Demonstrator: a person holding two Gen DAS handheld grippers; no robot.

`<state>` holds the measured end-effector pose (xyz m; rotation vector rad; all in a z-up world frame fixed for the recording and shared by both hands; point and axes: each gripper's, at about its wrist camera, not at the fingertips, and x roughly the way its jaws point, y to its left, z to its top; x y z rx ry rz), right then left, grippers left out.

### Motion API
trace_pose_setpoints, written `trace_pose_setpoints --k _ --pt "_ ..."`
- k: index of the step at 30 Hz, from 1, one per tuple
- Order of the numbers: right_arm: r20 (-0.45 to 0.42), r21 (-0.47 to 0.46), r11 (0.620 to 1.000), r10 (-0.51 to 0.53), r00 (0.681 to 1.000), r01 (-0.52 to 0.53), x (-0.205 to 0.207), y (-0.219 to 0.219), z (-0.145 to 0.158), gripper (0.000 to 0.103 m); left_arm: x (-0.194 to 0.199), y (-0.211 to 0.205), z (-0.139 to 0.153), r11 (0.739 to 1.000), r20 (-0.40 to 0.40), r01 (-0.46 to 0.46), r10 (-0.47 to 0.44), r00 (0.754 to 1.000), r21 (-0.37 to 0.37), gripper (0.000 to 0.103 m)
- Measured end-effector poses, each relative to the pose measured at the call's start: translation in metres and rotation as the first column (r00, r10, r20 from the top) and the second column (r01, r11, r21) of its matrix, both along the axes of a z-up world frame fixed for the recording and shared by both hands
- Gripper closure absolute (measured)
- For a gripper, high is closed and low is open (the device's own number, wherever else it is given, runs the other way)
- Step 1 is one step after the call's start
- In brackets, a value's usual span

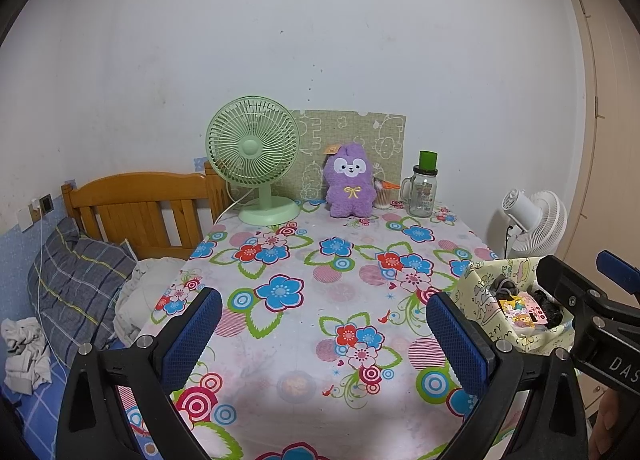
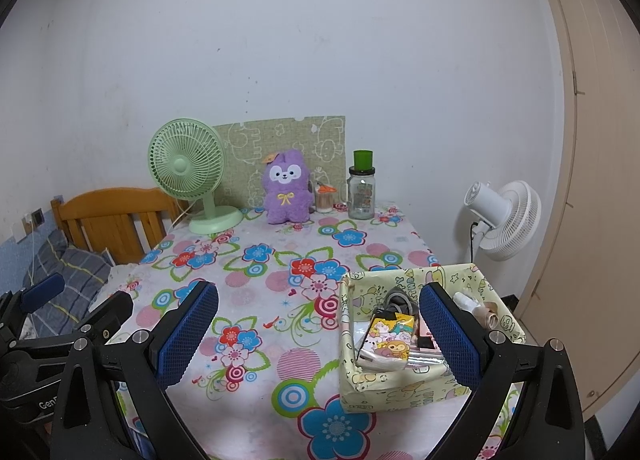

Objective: Organize soft objects

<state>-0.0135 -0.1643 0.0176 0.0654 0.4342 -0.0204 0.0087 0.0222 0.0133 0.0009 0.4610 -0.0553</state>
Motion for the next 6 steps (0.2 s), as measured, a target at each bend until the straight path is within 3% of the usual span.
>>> trace_pose_setpoints --k 6 --pt "-0.001 0.001 1.000 0.001 1.000 -0.001 0.0001 -0.0002 0.0000 0.001 -0.0007 -0.0004 -0.0005 1.000 0.000 -0.001 0.001 1.000 0.000 0.000"
